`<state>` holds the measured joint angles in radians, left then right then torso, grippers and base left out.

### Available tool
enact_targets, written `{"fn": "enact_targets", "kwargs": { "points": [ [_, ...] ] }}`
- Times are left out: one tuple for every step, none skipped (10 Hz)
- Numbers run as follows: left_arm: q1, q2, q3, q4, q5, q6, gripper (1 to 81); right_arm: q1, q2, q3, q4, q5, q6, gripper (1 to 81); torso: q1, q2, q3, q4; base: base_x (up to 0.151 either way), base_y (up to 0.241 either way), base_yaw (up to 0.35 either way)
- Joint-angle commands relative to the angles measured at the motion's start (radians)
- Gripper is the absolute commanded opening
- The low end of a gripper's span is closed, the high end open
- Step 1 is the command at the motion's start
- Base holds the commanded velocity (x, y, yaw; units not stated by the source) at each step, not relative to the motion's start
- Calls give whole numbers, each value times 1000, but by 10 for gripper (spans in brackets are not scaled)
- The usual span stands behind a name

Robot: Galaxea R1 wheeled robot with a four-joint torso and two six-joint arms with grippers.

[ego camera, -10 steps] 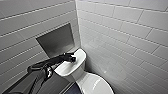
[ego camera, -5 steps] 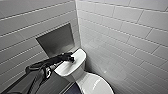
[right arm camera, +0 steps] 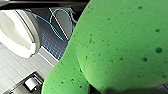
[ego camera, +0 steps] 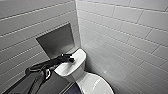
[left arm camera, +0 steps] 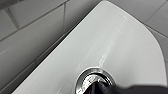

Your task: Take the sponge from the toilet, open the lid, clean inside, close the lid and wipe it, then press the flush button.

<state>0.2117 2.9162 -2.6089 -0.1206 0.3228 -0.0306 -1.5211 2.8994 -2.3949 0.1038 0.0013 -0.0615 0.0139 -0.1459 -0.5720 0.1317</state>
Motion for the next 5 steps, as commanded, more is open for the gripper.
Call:
{"fn": "enact_targets", "kwargs": {
  "points": [
    [-125, 23, -26, 39, 35, 0, 10, -22, 5, 25, -6, -83, -1, 10, 0, 0, 0, 0, 0, 0, 0],
    [-125, 29, -39, 39, 36, 0, 10, -23, 5, 25, -3, -78, -1, 10, 0, 0, -55, -25, 0, 0, 0],
    [-125, 31, -42, 41, 36, 0, 10, -25, 5, 27, -1, -78, 0, 10, 0, 0, -95, -22, 0, 0, 0],
    [-125, 34, -42, 41, 36, 0, 10, -26, 5, 27, -1, -76, 0, 10, 0, 0, -12, -4, 0, 0, 0],
    [-125, 35, -42, 41, 38, 0, 10, -25, 5, 27, 0, -76, 0, 10, -1, 0, -34, -6, 0, 0, 0]
  ]
}}
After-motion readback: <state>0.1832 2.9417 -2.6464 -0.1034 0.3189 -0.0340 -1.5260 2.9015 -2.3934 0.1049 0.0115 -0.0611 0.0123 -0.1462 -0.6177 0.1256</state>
